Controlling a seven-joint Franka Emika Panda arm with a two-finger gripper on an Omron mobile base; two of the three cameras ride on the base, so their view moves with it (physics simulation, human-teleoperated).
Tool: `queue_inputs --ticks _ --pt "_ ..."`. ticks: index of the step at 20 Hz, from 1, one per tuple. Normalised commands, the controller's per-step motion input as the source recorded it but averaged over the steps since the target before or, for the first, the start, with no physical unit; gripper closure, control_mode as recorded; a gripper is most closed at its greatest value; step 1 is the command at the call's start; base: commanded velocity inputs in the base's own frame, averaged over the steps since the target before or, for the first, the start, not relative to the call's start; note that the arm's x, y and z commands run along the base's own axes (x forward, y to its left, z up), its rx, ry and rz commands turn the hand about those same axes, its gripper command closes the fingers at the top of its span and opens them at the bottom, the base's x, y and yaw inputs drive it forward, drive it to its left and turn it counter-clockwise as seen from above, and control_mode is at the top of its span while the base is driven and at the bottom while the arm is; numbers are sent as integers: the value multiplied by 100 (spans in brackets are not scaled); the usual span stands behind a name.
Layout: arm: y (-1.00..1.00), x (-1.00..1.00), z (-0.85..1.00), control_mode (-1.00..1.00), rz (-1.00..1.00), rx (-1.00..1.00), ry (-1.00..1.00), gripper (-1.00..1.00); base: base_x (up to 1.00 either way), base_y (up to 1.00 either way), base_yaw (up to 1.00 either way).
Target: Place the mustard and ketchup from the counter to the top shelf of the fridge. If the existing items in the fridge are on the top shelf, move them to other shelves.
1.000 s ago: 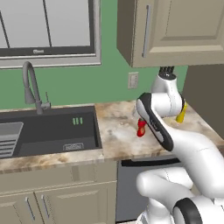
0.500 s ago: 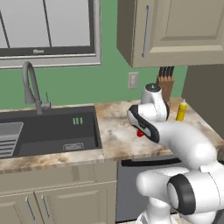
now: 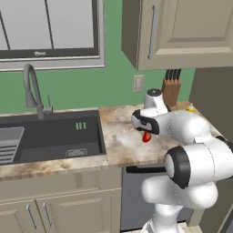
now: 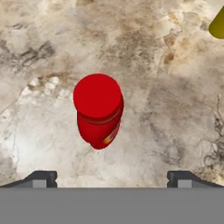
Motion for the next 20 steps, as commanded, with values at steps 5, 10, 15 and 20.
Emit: queue_inputs --ticks 5,10,15,20 --pt "-6 23 -19 -100 -6 0 0 -100 0 0 0" --pt "-8 16 -22 -100 -4 0 0 -100 0 0 0" --pt "-1 17 -15 -100 -2 0 0 -100 0 0 0" --pt "0 13 0 -100 0 0 0 -100 0 0 0"
